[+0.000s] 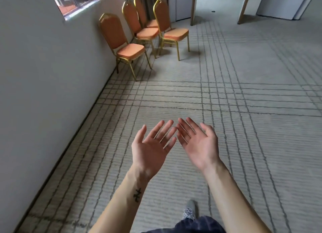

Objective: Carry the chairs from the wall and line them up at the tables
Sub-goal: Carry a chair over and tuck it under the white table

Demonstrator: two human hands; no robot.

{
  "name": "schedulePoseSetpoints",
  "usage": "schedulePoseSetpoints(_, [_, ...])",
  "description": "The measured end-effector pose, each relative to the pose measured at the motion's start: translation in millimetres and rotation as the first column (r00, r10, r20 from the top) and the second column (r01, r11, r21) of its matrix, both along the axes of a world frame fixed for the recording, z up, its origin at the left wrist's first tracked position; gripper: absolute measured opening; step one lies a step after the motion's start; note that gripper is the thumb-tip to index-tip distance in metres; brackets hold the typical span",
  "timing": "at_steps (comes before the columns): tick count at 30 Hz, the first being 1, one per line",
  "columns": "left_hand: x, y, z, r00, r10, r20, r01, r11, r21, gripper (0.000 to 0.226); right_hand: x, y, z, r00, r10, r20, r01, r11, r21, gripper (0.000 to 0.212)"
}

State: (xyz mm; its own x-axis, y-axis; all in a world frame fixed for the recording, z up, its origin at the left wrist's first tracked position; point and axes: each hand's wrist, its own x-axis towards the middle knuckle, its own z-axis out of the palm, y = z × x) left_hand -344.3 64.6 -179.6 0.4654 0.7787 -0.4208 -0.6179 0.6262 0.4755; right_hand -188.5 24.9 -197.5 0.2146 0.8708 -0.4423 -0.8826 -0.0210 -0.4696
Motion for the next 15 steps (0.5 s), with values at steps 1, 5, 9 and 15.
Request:
schedulePoseSetpoints(1, [7, 24, 2, 1.000, 0.016, -0.005, -0.015, 1.000, 0.020, 0.062, 9, 26, 3, 0.999, 0.032, -0.010, -0.032, 0.999, 0.021, 0.046])
schedulePoseSetpoints(5, [31, 119, 12, 0.991, 0.137, -0.005, -0.136, 0.990, 0.039, 0.061, 39, 133, 19, 0.989, 0.144, 0.021, -0.145, 0.989, 0.036, 0.046])
schedulePoseSetpoints(9, [52, 207, 5, 0.984, 0.179, -0.019, -0.179, 0.984, 0.014, 0.061, 60, 224, 14, 0.982, 0.188, -0.001, -0.188, 0.982, 0.035, 0.048])
schedulePoseSetpoints(15, [74, 365, -25, 0.982, 0.191, 0.005, -0.190, 0.980, -0.057, 0.061, 75, 381, -10, 0.981, 0.196, 0.005, -0.196, 0.981, -0.010, 0.047])
